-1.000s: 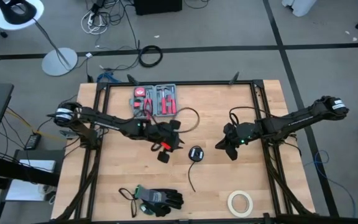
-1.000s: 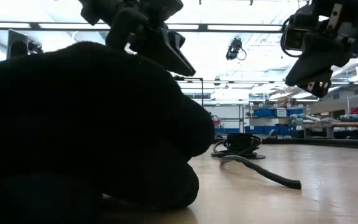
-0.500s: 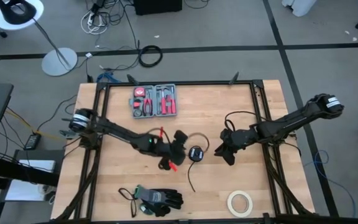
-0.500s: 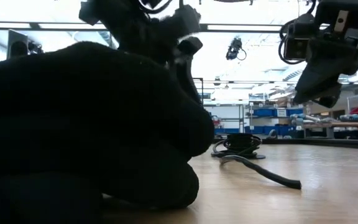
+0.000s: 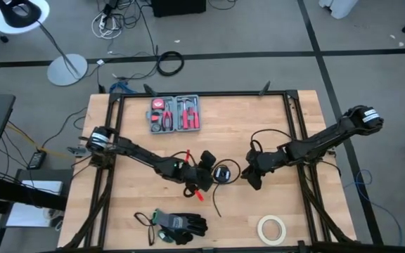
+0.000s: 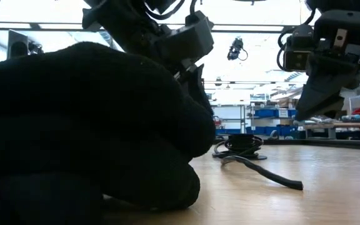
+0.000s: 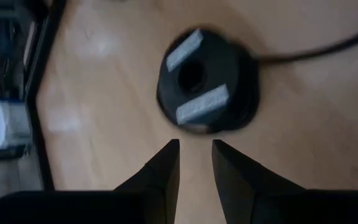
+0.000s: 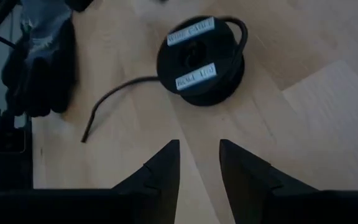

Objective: Coil cords
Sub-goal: Uncoil the black wire cable from the black spool

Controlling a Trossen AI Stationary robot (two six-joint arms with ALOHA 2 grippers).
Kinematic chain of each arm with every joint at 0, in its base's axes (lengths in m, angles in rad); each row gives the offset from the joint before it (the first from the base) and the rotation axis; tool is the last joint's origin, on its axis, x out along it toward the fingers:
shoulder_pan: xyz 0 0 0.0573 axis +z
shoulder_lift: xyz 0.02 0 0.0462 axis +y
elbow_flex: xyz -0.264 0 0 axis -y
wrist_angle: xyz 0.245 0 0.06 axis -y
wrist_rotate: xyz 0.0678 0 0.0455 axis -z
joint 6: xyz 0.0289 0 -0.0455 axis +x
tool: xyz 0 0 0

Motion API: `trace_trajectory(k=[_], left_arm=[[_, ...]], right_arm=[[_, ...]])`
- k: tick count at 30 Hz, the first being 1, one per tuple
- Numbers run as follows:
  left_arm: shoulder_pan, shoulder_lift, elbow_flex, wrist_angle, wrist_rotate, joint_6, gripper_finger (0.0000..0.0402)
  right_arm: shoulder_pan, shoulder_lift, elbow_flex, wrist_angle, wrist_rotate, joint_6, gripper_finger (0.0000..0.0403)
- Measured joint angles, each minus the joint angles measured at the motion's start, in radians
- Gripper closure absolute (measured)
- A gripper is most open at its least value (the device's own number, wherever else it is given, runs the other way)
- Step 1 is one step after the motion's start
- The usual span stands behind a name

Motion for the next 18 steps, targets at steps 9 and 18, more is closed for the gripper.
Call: trace_trajectory(k=[9,18], left_arm=[[-0.006,0.055,-0.003,0.067,-0.009,0.047,0.0303],[0.001,0.059,-0.001,0.071,-0.004,0.051,0.0303]], right_arm=[[0.007,0.057,0.000,0.035,-0.005,0.042,0.0288],[0.008,0.167,0.000,0.150,-0.012,0.054,0.0288]])
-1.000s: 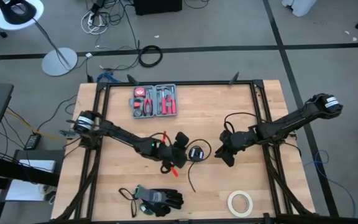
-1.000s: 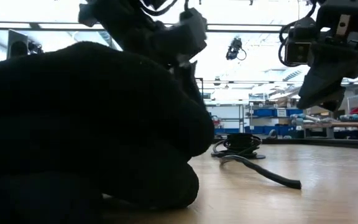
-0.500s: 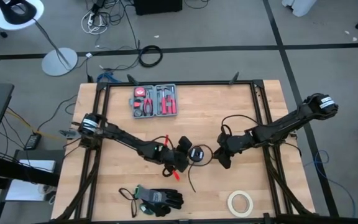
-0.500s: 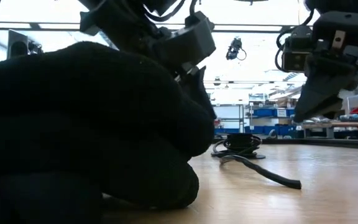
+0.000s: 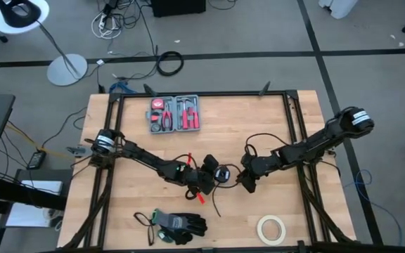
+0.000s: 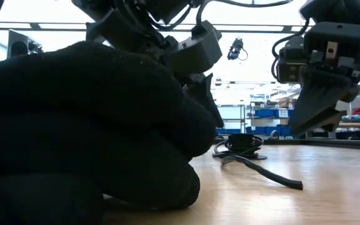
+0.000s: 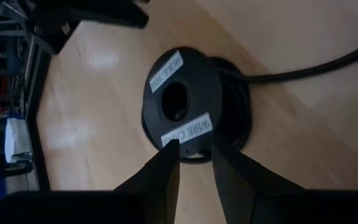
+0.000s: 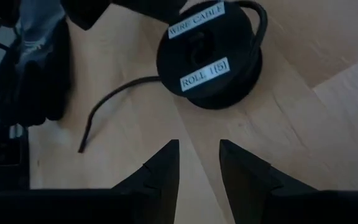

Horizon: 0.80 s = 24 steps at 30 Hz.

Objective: Coil cords
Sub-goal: Uncoil the black wire cable from the black spool

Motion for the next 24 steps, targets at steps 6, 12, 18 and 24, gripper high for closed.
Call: trace_trajectory(k=[6,12,18,24], left_arm=[[0.001,0.025,0.000,0.020,-0.001,0.011,0.0303],[0.002,0.048,0.001,0.071,-0.035,0.060,0.0303],[0.005,0.051,-0.001,0.117,-0.035,0.093,0.0303],[0.016,0.056,-0.001,0.122,-0.032,0.108,0.0303]], right_arm=[[-0.005,0.066,0.000,0.086,-0.003,0.000,0.0288],[-0.009,0.104,0.000,0.160,-0.029,-0.008,0.0288],[-0.009,0.110,0.000,0.177,-0.040,-0.022,0.0288],[-0.020,0.127,-0.001,0.202,-0.052,-0.039,0.0289]])
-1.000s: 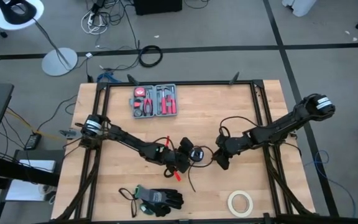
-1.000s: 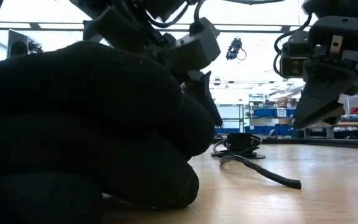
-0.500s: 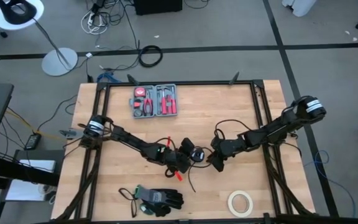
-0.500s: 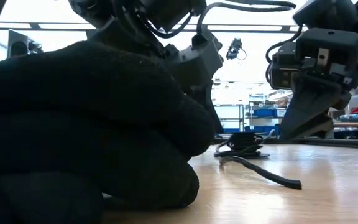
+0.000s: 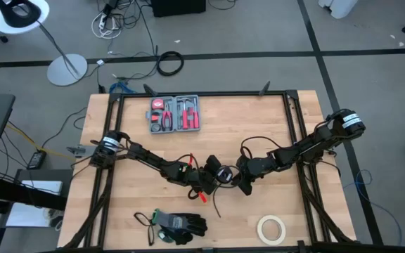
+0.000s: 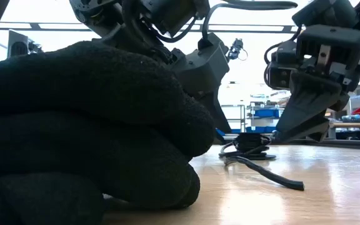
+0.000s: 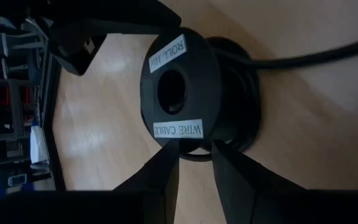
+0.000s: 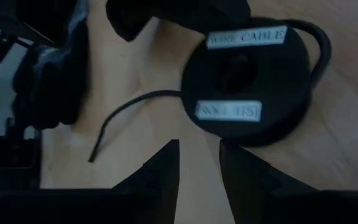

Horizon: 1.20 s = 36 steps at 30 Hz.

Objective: Coil cords
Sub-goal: Uncoil the black wire cable from the black spool

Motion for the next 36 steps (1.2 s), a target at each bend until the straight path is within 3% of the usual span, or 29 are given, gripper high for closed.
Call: trace_trajectory(k=[13,25,28,32,36], left_arm=[[-0.001,0.000,0.000,0.034,0.027,0.123,0.0303],[-0.001,0.000,0.000,0.060,0.091,0.116,0.0303],[-0.001,0.000,0.000,0.059,0.091,0.090,0.0321],[-0.001,-0.002,0.001,0.064,0.083,0.033,0.0380],[-0.002,-0.002,0.002,0.073,0.049,-0.019,0.0395]], right_arm=[[-0.036,0.006,0.000,0.026,-0.048,-0.019,0.0289],[-0.043,0.006,0.000,0.028,-0.056,-0.026,0.0289],[-0.043,0.006,0.000,0.027,-0.056,-0.026,0.0289],[-0.043,0.006,0.000,0.028,-0.069,-0.027,0.0289],[-0.042,0.006,0.000,0.028,-0.072,-0.033,0.0289]])
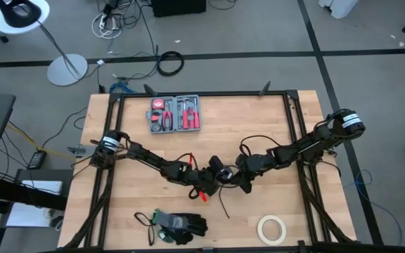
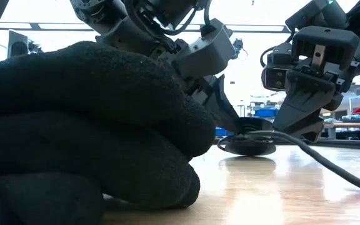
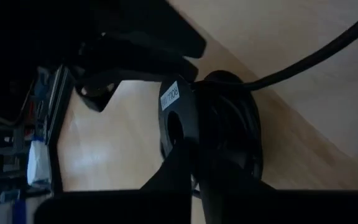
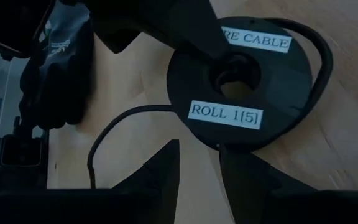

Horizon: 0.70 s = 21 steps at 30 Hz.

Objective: Coil cords
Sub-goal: Uncoil the black wire cable from the black spool

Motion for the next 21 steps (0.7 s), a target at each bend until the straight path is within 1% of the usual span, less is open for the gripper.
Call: trace_trajectory(k=[4,8,10,13,15,18,21], left_arm=[[-0.009,0.000,0.000,-0.011,-0.056,-0.062,0.0399],[-0.028,0.000,0.032,-0.071,-0.065,-0.128,0.0400],[-0.038,0.000,0.059,-0.113,-0.063,-0.145,0.0400],[-0.048,-0.011,0.093,-0.192,-0.056,-0.183,0.0401],[-0.049,-0.027,0.105,-0.216,-0.068,-0.192,0.0401],[-0.051,-0.056,0.105,-0.237,-0.118,-0.191,0.0401],[-0.053,-0.080,0.105,-0.268,-0.161,-0.190,0.0401]], right_arm=[[-0.004,-0.012,0.000,-0.007,-0.012,-0.003,0.0289],[-0.006,-0.074,0.000,-0.028,-0.015,-0.007,0.0289],[-0.006,-0.115,0.000,-0.090,-0.012,-0.013,0.0292],[-0.001,-0.186,0.000,-0.194,0.015,-0.020,0.0300],[0.010,-0.234,0.000,-0.236,0.050,-0.034,0.0306],[0.029,-0.287,0.001,-0.251,0.084,-0.062,0.0312],[0.049,-0.311,0.001,-0.271,0.136,-0.100,0.0314]])
